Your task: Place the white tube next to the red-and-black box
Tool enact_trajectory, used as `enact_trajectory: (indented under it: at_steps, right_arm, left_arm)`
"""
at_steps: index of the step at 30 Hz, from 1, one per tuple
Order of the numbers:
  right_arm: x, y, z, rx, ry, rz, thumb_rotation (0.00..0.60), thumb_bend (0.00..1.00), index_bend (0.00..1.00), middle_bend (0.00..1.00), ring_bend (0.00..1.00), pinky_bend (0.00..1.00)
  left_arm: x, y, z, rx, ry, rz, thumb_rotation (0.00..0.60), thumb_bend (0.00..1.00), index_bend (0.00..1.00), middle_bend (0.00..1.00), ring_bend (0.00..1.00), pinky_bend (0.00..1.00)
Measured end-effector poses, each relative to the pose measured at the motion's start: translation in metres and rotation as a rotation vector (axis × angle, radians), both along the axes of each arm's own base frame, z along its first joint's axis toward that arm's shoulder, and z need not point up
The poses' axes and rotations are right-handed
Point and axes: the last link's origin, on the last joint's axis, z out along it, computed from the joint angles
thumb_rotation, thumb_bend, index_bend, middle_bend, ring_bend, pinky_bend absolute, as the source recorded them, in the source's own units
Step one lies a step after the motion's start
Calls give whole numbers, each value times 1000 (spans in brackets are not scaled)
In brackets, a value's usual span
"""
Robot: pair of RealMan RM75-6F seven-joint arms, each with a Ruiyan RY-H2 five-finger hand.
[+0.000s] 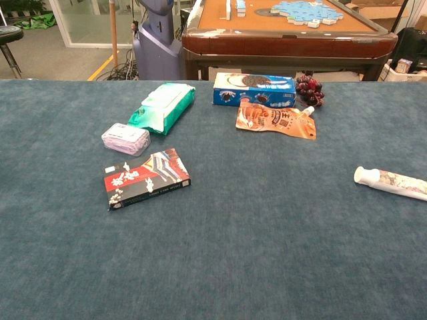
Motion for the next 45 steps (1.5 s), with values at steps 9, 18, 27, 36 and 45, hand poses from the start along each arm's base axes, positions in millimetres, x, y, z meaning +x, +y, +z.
enact_trajectory:
  at_steps: [9,18,27,36,45]
  right_arm:
    - [10,-7,-3,20,34,31,600,117,361,418,266,341]
    - [22,-41,-25,114,128,52,600,128,407,435,270,321]
    - [24,-83,-69,241,167,55,600,115,413,435,275,321]
    - [8,-106,-109,310,182,3,600,135,413,435,275,321]
    - [-3,-124,-136,339,193,-34,600,142,414,437,275,321]
  left_arm:
    - [-1,0,-1,-9,8,3,600,254,124,316,312,170]
    - [-7,-5,1,-13,7,22,600,255,124,316,312,170]
    - [-12,-13,2,-22,8,42,600,255,124,316,312,170]
    - [-15,-19,-3,-51,5,52,600,255,124,316,312,170]
    - [-16,-20,-3,-53,0,56,600,255,124,316,312,170]
